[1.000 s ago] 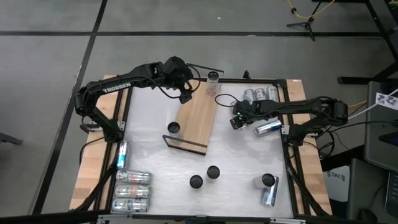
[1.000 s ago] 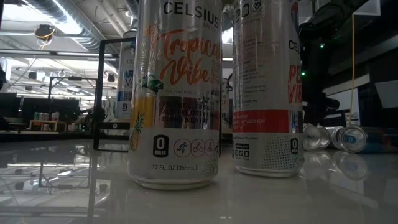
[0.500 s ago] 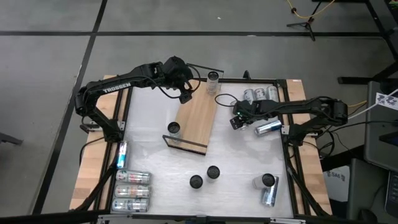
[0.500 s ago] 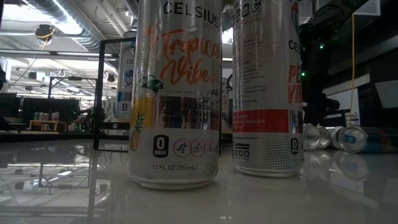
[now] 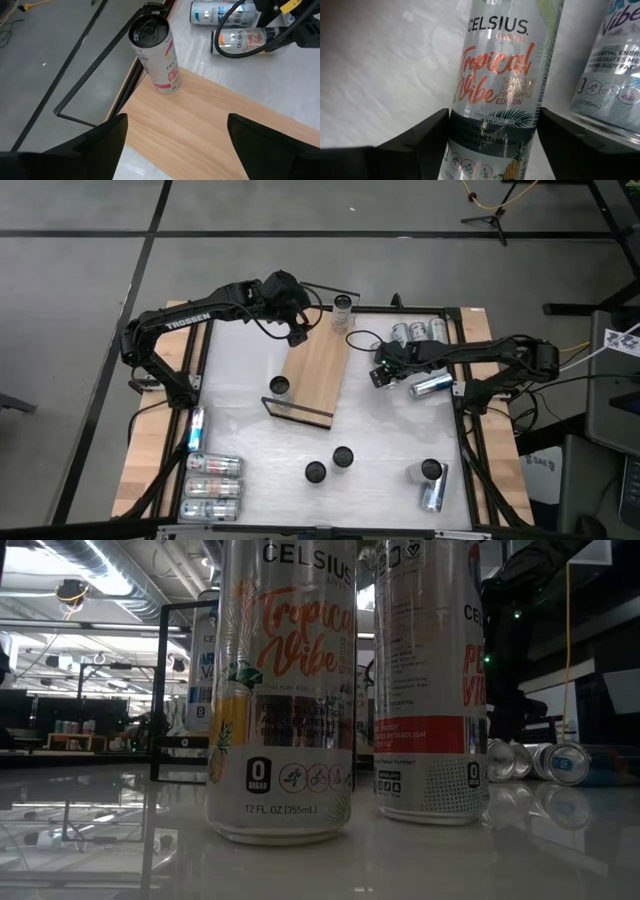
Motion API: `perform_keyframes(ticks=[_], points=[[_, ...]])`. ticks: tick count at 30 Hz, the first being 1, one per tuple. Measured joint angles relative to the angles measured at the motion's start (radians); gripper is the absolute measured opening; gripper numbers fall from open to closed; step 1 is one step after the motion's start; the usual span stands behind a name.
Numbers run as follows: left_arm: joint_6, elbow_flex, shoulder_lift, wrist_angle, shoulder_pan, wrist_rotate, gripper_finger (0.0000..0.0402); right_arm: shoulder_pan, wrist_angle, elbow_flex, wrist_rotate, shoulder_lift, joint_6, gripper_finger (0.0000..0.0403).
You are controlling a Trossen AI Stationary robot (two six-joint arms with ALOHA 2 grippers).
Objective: Place canned beverage on shelf
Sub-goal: Put the top right orange soda can on the shelf
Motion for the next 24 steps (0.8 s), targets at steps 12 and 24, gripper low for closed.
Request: perform_keyframes(ticks=[12, 24], points=[[0.002, 0.0, 0.0, 0.0, 0.0, 0.0, 0.0336, -0.002, 0.001, 0.0, -0.017, 0.0, -0.026, 0.0261], [0.002, 0.0, 0.0, 0.0, 0.0, 0.0, 0.0336, -0.001, -0.01, -0.005, -0.036, 0.005, -0.027, 0.0337]])
